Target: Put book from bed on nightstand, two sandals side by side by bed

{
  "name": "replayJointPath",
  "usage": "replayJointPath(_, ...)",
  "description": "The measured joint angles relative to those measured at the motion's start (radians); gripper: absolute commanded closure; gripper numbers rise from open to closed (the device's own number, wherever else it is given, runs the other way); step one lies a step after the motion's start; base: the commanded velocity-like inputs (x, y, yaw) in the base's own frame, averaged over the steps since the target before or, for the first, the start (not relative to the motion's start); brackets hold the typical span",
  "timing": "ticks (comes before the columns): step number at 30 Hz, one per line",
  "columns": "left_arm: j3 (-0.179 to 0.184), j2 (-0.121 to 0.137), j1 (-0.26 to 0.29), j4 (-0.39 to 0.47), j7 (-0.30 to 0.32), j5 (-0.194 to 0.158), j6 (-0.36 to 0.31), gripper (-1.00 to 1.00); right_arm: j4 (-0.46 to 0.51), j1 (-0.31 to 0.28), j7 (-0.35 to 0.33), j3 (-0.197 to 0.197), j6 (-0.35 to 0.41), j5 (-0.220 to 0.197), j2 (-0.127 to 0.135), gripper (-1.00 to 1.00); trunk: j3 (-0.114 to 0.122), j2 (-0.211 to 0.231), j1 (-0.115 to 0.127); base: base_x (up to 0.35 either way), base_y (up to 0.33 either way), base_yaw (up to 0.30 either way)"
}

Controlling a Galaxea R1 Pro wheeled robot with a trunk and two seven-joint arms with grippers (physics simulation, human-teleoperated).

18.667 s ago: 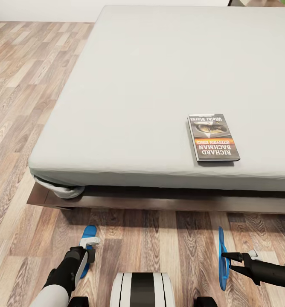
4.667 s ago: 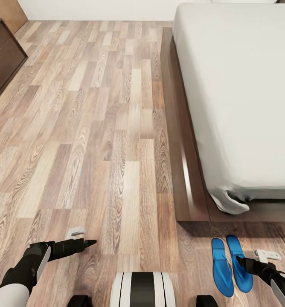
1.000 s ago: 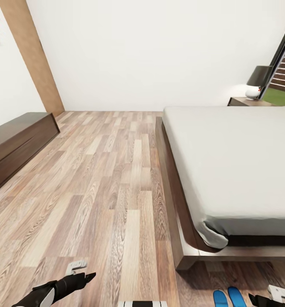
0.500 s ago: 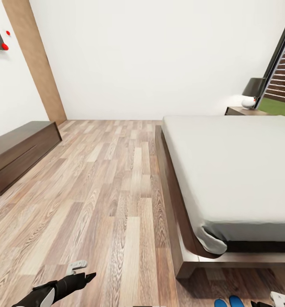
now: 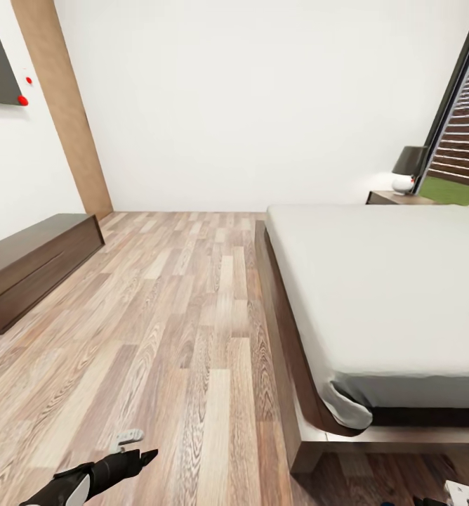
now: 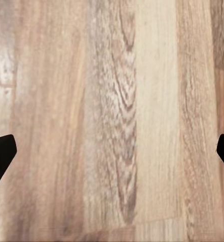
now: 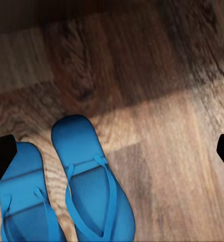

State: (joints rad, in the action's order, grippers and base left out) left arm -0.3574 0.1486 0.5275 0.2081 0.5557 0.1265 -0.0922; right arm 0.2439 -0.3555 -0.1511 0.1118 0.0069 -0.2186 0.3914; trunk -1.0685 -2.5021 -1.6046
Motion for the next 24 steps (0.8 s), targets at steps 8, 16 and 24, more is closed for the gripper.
replayJointPath(8, 0.001, -0.002, 0.0, 0.0, -0.032, 0.0, 0.0, -1.0, -0.033, 0.0, 0.0, -0.003, -0.001, 0.001, -0.006, -1.0, 0.031, 0.002, 0.004, 0.0, 0.0, 0.0)
replayJointPath(16, 0.003, -0.076, -0.002, -0.153, -0.254, 0.002, 0.143, -1.0, -0.195, 0.0, -0.001, -0.005, -0.002, 0.002, -0.14, -1.0, 0.057, 0.044, 0.027, 0.0, 0.0, 0.0)
replayJointPath(24, 0.004, -0.104, -0.002, -0.179, -0.297, 0.004, 0.187, -1.0, -0.199, 0.0, -0.002, -0.005, -0.017, 0.002, -0.158, -1.0, 0.083, 0.1, 0.058, 0.0, 0.0, 0.0)
